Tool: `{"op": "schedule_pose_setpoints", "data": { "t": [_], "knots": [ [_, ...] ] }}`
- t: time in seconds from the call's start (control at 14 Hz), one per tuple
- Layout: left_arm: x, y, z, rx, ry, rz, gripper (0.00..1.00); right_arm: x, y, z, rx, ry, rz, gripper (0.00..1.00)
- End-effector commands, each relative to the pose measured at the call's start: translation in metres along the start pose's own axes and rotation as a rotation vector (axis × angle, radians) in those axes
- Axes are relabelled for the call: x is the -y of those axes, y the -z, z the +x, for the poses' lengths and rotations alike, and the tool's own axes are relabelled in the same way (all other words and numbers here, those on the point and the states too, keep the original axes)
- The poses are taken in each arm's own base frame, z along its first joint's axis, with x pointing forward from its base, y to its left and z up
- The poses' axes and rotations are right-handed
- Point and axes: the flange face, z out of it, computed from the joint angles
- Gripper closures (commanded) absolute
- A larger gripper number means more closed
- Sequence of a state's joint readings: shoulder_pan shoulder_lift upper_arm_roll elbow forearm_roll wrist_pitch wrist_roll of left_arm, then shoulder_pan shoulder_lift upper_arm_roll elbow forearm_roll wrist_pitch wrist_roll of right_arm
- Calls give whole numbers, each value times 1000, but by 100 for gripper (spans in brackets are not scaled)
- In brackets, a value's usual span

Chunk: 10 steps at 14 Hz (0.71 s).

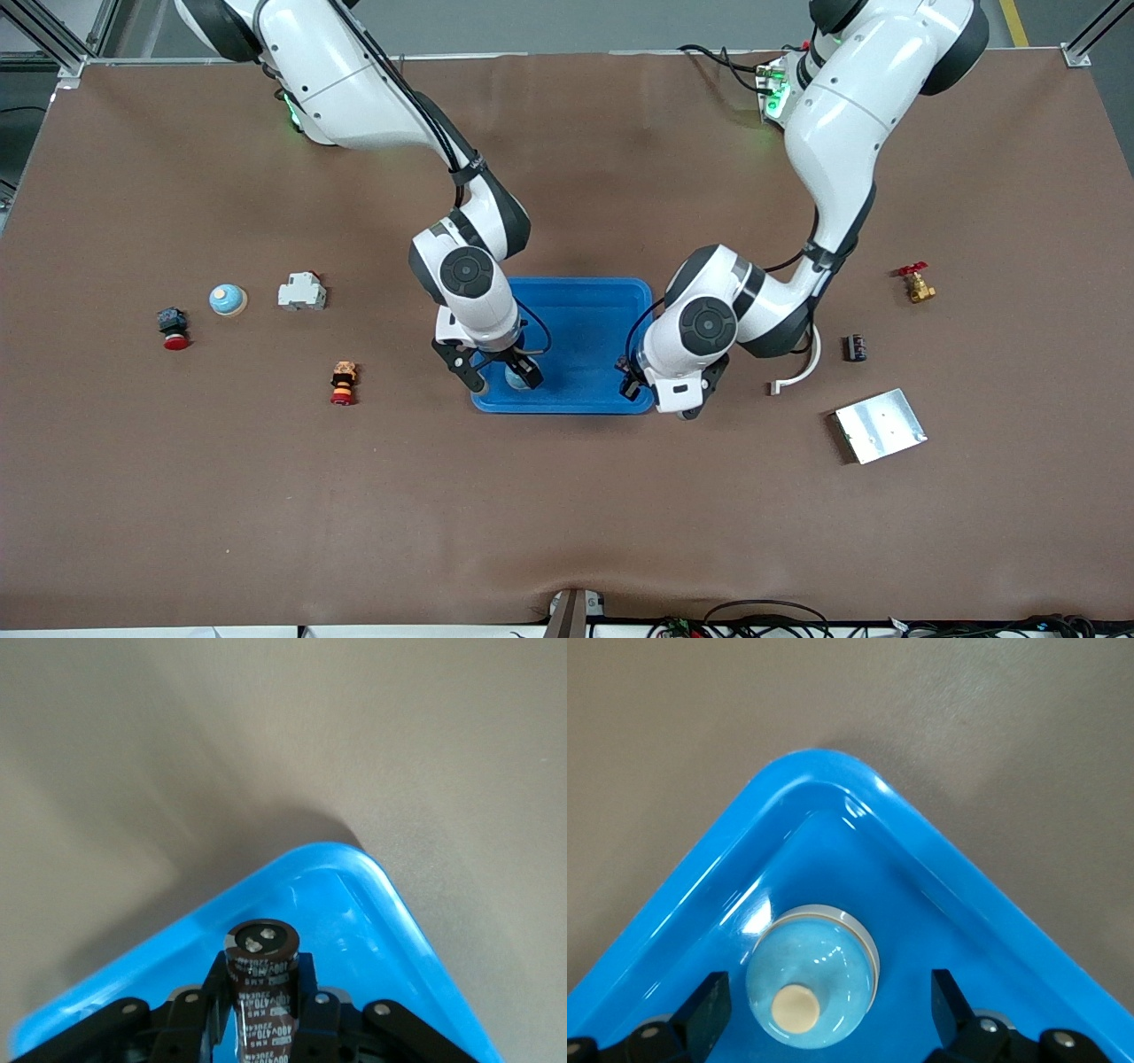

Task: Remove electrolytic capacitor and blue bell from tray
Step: 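Grasp the second bell with the right gripper while the left gripper carries the capacitor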

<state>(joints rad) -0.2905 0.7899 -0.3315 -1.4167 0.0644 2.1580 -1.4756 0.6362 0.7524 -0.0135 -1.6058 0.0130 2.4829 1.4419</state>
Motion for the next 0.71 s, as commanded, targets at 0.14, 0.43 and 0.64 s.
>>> {"op": "schedule_pose_setpoints", "data": {
  "t": [0.14,0.43,0.64],
  "knots": [
    [23,35,38,2,-239,86,100,5,-9,-6,-24,-10,8,0],
    [49,49,97,25,-463,105,100,5,-13,-10,-24,-2,11,0],
    [70,53,135,7,-581,133,100,5,-14,-12,-37,18,8,47]
  ]
}}
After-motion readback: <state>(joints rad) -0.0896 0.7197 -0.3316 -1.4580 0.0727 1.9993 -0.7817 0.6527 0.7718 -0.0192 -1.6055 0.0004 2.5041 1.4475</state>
